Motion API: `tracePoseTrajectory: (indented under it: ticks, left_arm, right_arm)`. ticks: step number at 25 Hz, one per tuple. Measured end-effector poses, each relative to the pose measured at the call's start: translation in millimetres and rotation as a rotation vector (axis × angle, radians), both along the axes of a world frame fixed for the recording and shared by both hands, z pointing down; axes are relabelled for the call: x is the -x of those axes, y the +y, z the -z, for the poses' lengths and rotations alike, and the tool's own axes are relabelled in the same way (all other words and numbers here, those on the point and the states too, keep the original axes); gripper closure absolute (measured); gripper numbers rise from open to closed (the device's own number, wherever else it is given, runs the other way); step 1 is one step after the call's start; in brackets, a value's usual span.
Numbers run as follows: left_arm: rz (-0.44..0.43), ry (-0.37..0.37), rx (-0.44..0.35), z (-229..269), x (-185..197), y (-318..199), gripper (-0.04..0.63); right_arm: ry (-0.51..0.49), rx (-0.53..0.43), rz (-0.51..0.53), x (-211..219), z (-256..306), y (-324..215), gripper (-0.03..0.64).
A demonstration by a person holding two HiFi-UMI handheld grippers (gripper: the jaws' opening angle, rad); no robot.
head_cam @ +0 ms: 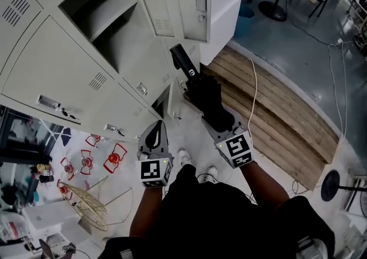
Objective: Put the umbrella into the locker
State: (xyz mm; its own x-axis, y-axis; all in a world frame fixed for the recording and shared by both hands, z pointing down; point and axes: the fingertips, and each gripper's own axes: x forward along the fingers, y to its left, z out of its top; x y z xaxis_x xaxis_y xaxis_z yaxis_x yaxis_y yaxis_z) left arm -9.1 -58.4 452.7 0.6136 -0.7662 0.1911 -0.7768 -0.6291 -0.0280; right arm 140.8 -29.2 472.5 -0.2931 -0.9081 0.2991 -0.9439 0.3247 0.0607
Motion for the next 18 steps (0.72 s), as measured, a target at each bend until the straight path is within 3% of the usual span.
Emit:
tracePoseTrajectory:
  ticks: [18]
  left_arm:
    - [0.079,-0.015,-0.031,-5.2,59.2,-141.9,0.6]
  right_arm:
    - [0.047,0.105,0.115,65.1,-42.3,-159.3,0.383]
